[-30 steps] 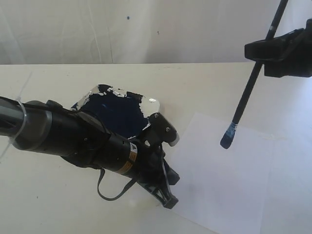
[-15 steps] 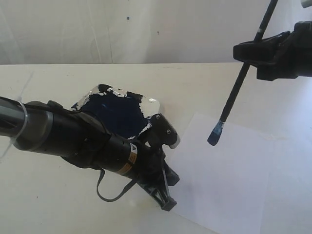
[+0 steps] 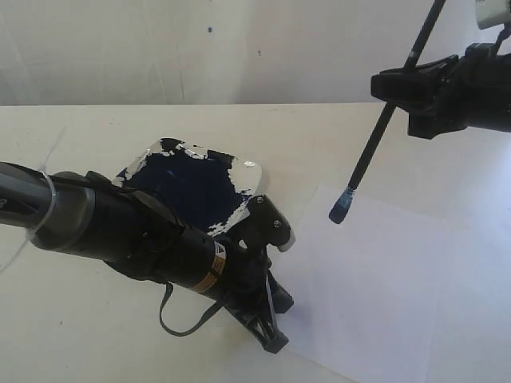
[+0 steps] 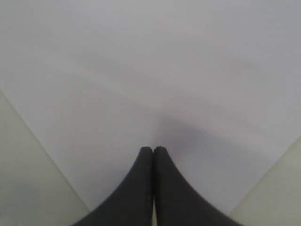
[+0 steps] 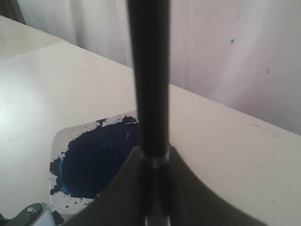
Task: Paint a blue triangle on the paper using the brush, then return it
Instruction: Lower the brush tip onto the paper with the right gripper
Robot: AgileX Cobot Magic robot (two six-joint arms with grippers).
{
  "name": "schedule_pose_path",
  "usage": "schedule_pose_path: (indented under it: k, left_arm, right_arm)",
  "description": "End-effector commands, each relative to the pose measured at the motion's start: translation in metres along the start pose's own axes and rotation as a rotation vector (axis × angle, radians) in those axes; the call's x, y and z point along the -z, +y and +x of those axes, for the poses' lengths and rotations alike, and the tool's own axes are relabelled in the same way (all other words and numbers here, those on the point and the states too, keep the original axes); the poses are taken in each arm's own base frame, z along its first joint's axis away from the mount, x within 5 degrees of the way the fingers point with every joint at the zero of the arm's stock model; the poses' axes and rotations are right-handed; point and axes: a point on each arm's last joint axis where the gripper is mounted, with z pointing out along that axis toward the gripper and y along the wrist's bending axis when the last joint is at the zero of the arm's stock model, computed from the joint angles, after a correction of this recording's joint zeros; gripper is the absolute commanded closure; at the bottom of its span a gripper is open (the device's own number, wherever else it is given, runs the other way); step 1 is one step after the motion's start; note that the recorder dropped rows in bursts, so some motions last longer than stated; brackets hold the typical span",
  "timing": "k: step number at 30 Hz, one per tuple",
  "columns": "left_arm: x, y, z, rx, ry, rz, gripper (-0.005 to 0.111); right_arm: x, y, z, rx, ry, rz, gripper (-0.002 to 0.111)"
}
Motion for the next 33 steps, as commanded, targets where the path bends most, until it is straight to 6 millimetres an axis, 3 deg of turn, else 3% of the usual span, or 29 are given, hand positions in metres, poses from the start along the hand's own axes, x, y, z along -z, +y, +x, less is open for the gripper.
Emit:
schedule_pose_path:
  k: [1, 9, 16, 20, 28, 33]
  left_arm:
    - [0.000, -0.001, -0.002, -0.017, -0.001, -0.002, 0.107]
    - [0.000, 0.000, -0.002, -0.017, 0.000, -0.009, 0.107]
    - [0.000, 0.000, -0.001, -0.023, 0.002, -0.008, 0.107]
    - [0.000, 0.000, -0.001, -0.025, 0.003, -0.008, 0.107]
    - [0.000, -0.001, 0.000, -0.050, 0.013, -0.004, 0.107]
    - [0.000, -0.001, 0.000, -0.050, 0.013, -0.004, 0.107]
  right_arm:
    - [-0.006, -0.004, 0.006, 0.008, -0.038, -0.026, 0.108]
    - [-0.012, -0.008, 0.009, -0.005, -0.104, -0.056, 0.108]
    - [-0.020, -0.015, 0.025, -0.052, -0.069, -0.057, 0.108]
    - [-0.021, -0.013, 0.026, 0.031, -0.097, -0.098, 0.108]
    - [-0.022, -0.012, 0.027, 0.035, -0.094, -0.111, 0.108]
    - [-0.022, -0.011, 0.034, 0.079, -0.014, -0.126, 0.108]
